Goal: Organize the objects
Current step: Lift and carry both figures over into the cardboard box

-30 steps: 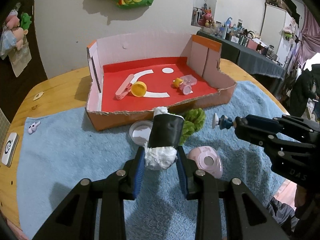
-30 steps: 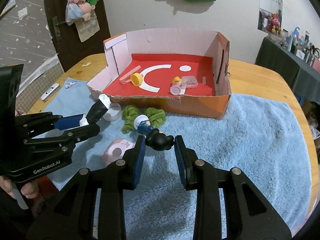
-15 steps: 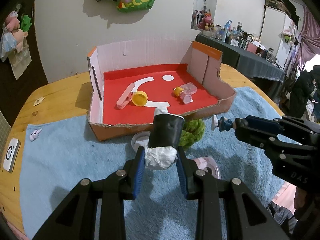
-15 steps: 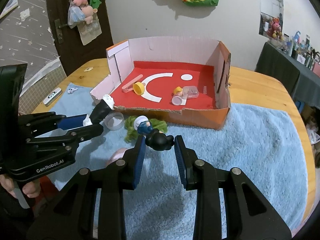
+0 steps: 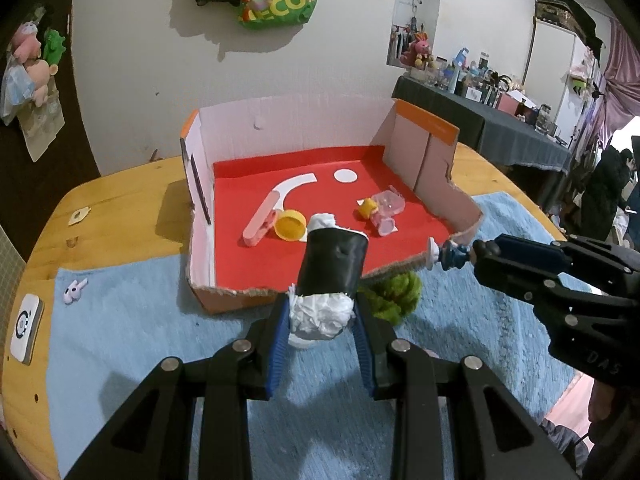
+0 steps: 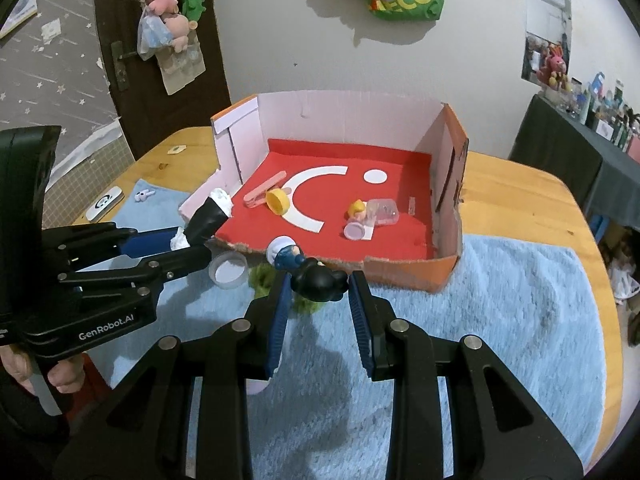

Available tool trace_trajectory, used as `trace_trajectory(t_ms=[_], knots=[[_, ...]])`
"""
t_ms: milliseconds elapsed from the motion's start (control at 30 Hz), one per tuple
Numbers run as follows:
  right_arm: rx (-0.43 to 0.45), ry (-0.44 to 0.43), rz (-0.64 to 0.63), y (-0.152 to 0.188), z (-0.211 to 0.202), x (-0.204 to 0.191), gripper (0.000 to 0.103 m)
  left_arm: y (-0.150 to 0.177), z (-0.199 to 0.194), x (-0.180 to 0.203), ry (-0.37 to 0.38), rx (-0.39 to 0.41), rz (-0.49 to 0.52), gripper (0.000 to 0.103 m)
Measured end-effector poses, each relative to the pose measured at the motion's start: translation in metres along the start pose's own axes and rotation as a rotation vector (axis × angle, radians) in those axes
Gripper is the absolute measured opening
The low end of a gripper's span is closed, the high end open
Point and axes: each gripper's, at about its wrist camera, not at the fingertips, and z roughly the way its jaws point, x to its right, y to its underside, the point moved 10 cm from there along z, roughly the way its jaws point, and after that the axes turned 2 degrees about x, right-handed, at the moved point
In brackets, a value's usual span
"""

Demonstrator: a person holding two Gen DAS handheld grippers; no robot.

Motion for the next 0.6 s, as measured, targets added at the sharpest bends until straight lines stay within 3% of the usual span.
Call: trace_trajectory(t_ms=[467,533,600], knots=[[-0.027,0.008,-0.012,-0.024,0.025,0.008,0.028,-0.022,0.023,-0.013,0.001,-0.044,-0.009,0.032],[-0.030,0.012,-0.013,-0.028,0.029,0.011,0.021,-0.024,0.029,-0.015,0.000,-0.059,-0.003,0.032],[-0.046,0.017,-0.014,-0.030,0.038,0.014,0.022,-0.026,0.036,-0.017,0.000,-0.075,-0.001,0.032]])
